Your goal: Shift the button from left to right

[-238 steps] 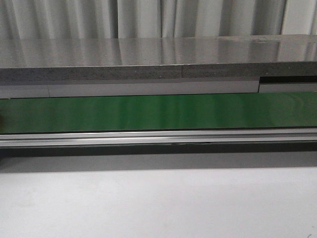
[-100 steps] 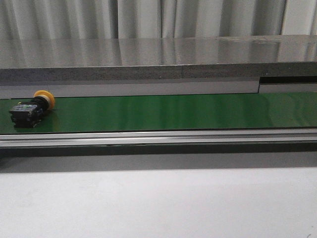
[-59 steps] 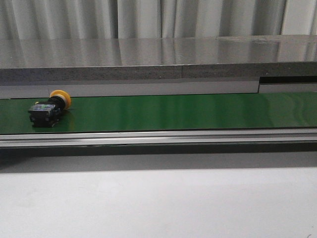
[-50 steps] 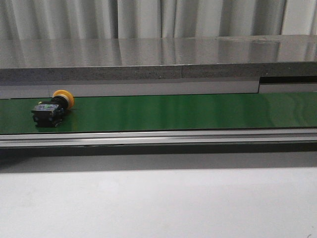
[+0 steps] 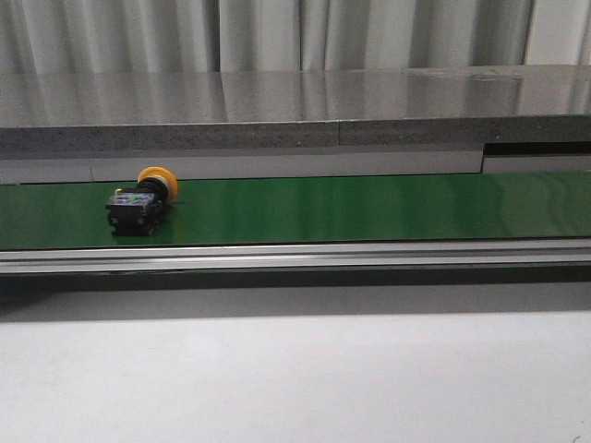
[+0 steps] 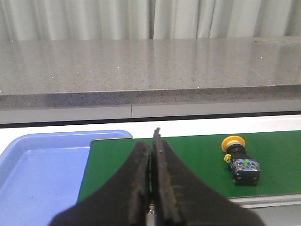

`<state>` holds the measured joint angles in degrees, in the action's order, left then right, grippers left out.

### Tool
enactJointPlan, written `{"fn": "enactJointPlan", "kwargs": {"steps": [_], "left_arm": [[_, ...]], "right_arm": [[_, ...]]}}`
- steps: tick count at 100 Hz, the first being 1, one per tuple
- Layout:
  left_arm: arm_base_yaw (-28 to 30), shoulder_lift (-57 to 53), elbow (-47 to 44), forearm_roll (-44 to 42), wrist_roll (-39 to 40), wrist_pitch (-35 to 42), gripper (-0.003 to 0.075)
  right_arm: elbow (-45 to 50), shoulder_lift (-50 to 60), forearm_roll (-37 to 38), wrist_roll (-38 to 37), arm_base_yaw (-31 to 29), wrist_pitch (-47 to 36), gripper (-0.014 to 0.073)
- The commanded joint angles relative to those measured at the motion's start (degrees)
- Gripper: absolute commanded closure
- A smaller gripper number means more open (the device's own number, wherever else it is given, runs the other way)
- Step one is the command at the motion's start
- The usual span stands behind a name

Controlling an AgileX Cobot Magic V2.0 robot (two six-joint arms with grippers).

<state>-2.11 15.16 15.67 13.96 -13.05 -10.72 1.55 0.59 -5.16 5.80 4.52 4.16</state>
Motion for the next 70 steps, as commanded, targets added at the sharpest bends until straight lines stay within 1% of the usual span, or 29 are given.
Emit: {"fn": "enactJointPlan", "kwargs": {"steps": [1,36,56,70], "left_arm": [[-0.5,0.5,1.6,0.7,0.0,4.4,0.074],[-0.5,0.5,1.6,0.7,0.0,4.4,0.074],[-0.5,0.5,1.6,0.7,0.0,4.4,0.074],[-0.5,0.5,1.6,0.7,0.0,4.4,0.074]], "right_arm": [[-0.8,1.2,0.5,0.1,-0.1,-4.7,0.0661],[-1.2,1.2,0.5,0.1,-0.1,-5.4,0.0661],[-6.2,0.6,0.5,0.1,-0.1,-0.1,0.0661],[-11.9,-2.8,0.4,0.1,-0.1,4.2,0.0661]]}}
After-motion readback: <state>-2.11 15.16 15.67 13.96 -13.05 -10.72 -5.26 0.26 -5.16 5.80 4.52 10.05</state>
